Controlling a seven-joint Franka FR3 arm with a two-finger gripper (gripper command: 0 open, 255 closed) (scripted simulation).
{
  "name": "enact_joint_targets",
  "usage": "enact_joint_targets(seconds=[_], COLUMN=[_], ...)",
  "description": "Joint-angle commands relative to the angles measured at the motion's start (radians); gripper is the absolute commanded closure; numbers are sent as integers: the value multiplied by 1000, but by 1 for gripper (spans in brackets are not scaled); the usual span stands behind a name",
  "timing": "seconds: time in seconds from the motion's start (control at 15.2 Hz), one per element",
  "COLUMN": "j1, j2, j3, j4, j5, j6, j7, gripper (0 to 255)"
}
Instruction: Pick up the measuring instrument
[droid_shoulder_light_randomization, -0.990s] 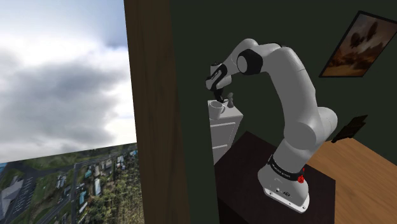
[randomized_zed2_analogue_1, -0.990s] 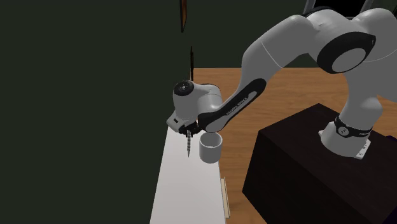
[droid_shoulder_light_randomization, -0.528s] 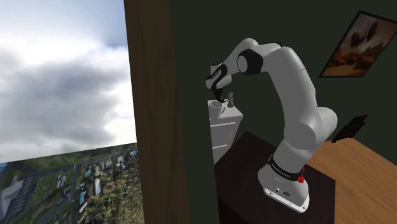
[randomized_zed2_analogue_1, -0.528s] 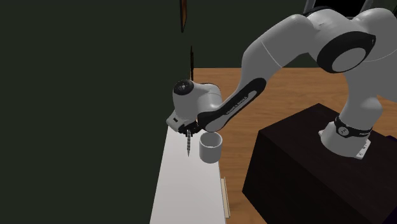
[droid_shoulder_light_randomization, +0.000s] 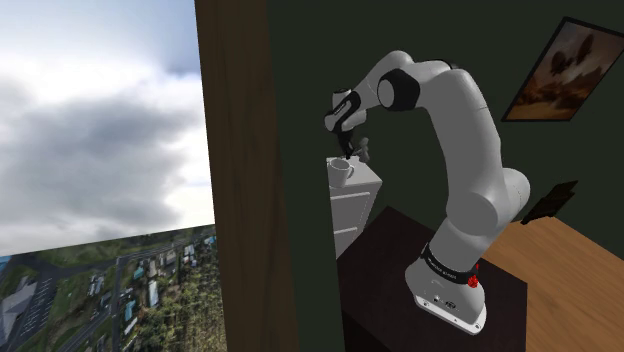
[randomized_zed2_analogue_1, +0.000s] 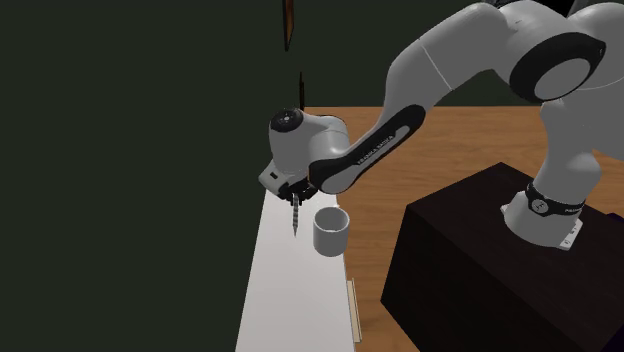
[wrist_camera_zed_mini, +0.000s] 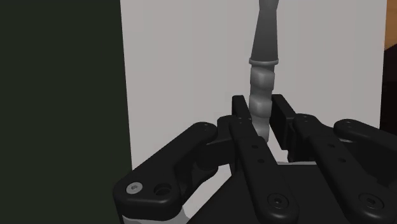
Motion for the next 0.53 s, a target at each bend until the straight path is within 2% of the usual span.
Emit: enact_joint_targets(seconds=[0.0,0.46], j1=[5,13], j2=[-23,-71], j3=[-4,-12], j4=[-10,-15], j5=[-4,-11], j6=[-13,-54], j7=[-2,-11], gripper=[255,255])
